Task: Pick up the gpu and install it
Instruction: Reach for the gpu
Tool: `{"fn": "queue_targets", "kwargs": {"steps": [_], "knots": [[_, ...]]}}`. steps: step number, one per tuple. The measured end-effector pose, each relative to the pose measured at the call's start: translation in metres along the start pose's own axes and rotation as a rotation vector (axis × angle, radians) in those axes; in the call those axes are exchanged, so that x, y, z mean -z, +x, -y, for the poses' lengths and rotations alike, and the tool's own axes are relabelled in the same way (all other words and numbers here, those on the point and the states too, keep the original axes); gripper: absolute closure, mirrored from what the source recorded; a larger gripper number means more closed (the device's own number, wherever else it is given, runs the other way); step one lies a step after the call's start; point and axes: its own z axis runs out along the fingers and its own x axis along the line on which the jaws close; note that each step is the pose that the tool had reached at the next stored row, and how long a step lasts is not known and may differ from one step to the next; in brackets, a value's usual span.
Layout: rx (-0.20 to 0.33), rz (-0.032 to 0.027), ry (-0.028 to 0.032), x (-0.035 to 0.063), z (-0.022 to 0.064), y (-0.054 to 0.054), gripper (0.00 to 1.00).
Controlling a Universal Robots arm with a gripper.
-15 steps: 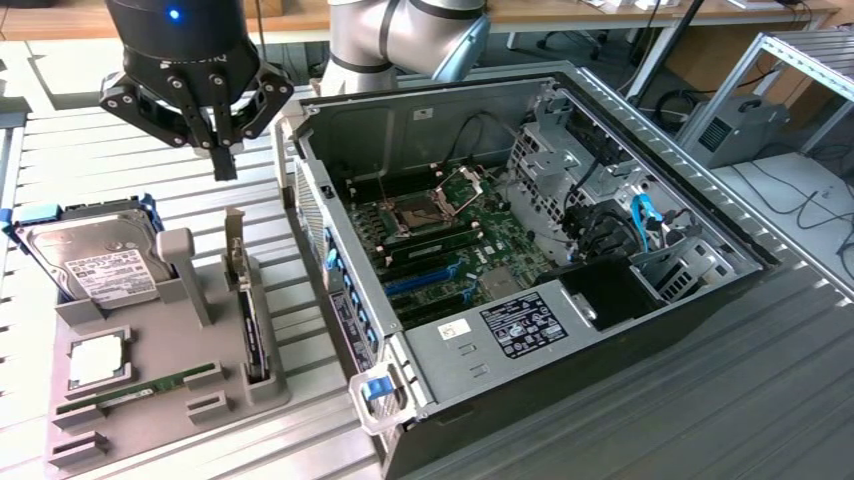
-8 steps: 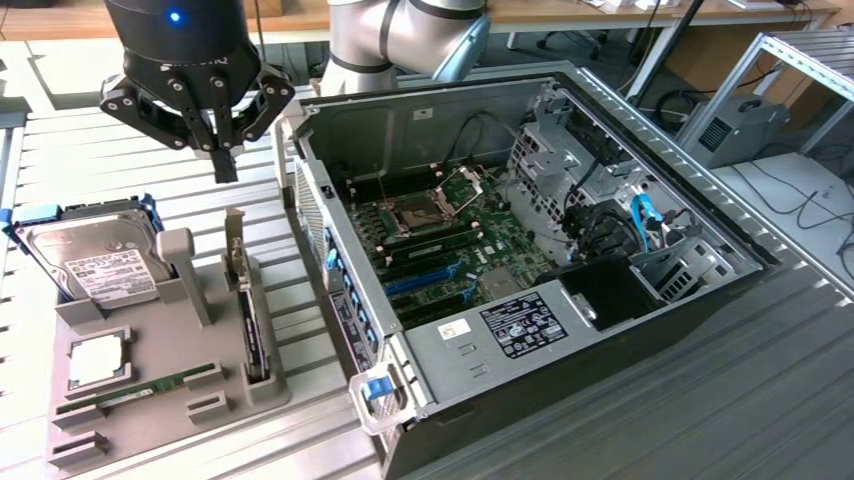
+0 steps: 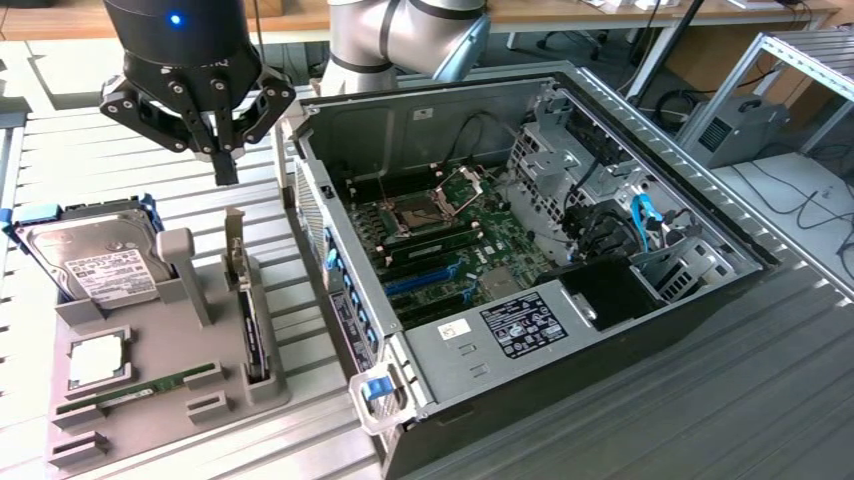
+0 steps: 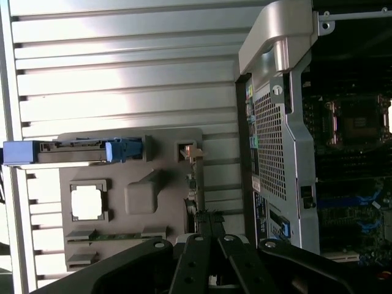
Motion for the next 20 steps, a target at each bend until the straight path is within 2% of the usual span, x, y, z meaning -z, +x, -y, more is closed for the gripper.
{"fn": "queue_targets", "kwargs": {"steps": [20], "knots": [[0.0, 0.0001, 0.0023, 0.0002, 0.0047, -0.0004, 0.89]]}}
